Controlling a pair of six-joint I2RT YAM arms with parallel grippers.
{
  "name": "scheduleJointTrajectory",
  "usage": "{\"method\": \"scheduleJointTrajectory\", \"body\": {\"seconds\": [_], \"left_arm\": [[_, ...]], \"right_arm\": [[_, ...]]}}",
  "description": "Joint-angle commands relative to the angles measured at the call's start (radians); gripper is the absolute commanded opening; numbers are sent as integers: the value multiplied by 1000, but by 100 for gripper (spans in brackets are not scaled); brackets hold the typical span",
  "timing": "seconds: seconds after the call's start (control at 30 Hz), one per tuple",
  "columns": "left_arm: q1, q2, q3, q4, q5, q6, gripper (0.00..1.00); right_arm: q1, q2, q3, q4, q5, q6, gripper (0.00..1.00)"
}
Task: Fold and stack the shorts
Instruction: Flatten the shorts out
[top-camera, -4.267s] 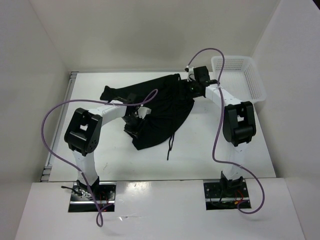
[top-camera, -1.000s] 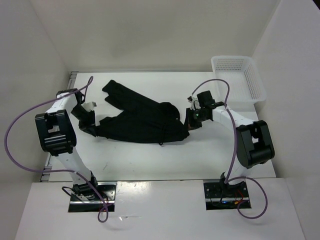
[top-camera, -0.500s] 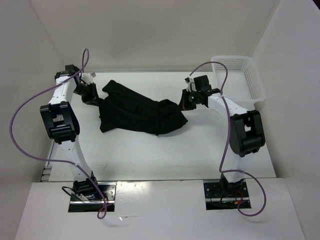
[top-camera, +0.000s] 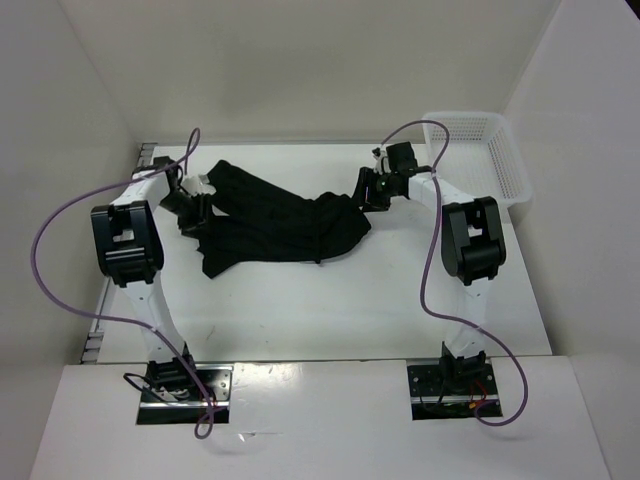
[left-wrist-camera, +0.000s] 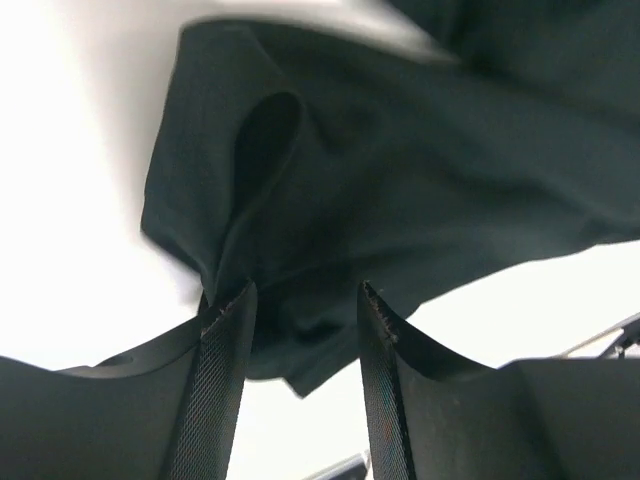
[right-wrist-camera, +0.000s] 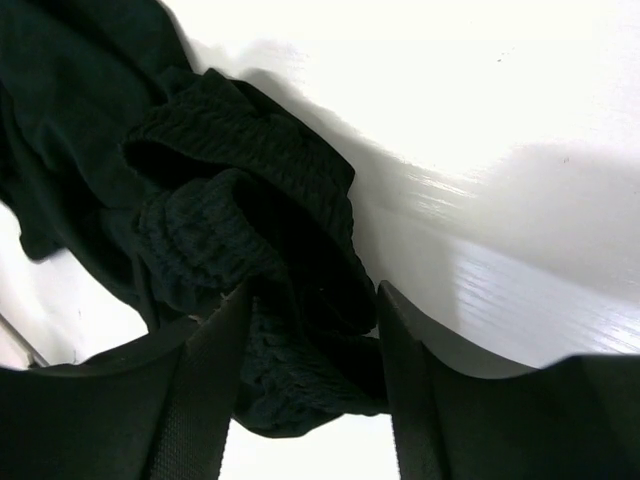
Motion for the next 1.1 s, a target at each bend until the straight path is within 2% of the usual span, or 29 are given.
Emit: {"method": "scheduleJointTrajectory", "body": {"seconds": [0.0, 0.17, 0.4, 0.5, 0.67, 1.07], "left_arm": [[16, -126, -77, 16, -32, 6, 53], [16, -181, -209, 7, -13, 6, 53], [16, -307, -267, -31, -18, 6, 55], [16, -307, -308, -85, -18, 6, 55], [7, -270, -390, -59, 27, 6, 55], [-3, -227, -367, 51, 25, 6, 55]], "right_arm": [[2, -62, -21, 2, 21, -15, 59], [2, -81, -84, 13, 32, -35, 64], [2, -112, -130, 35, 23, -45, 69], [2, -121, -141, 35, 23, -54, 69], [2, -121, -150, 35, 23, -63, 69], [2, -139, -190, 44, 23, -63, 69]]}}
